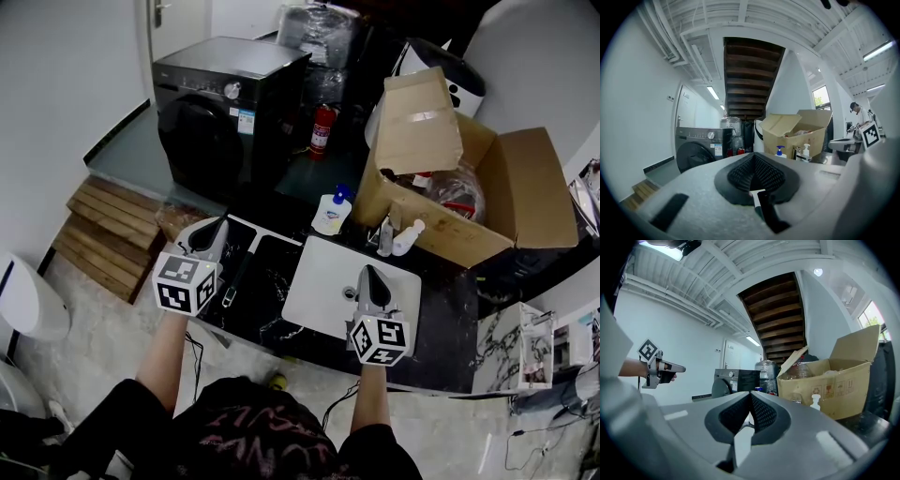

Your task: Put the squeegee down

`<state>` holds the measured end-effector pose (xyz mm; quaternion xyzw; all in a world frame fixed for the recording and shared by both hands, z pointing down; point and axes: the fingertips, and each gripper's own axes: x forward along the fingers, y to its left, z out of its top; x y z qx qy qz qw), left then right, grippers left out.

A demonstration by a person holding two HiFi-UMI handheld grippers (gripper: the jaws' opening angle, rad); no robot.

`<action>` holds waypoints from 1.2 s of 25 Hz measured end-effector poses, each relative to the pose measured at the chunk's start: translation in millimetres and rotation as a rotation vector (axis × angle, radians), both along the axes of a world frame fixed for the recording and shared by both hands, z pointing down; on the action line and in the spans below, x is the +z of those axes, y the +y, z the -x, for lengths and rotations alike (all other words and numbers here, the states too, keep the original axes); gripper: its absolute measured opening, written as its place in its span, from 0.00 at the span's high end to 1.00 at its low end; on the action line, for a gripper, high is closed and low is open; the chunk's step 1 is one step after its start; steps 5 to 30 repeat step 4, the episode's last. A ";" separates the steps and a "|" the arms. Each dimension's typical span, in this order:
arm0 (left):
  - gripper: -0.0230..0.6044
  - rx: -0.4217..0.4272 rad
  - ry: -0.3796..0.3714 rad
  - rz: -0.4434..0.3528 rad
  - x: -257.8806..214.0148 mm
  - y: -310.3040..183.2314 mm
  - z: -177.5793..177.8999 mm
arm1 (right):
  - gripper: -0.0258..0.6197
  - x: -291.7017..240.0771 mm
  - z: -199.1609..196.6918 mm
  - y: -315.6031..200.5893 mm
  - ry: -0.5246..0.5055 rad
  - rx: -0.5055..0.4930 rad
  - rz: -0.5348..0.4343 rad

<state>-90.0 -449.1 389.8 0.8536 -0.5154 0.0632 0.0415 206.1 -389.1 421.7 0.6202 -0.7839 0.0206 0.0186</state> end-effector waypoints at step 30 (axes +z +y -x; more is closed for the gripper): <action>0.96 0.002 -0.001 -0.011 -5.5 -0.1 -1.5 | 0.96 -5.5 -0.5 -2.0 -0.002 0.001 -0.012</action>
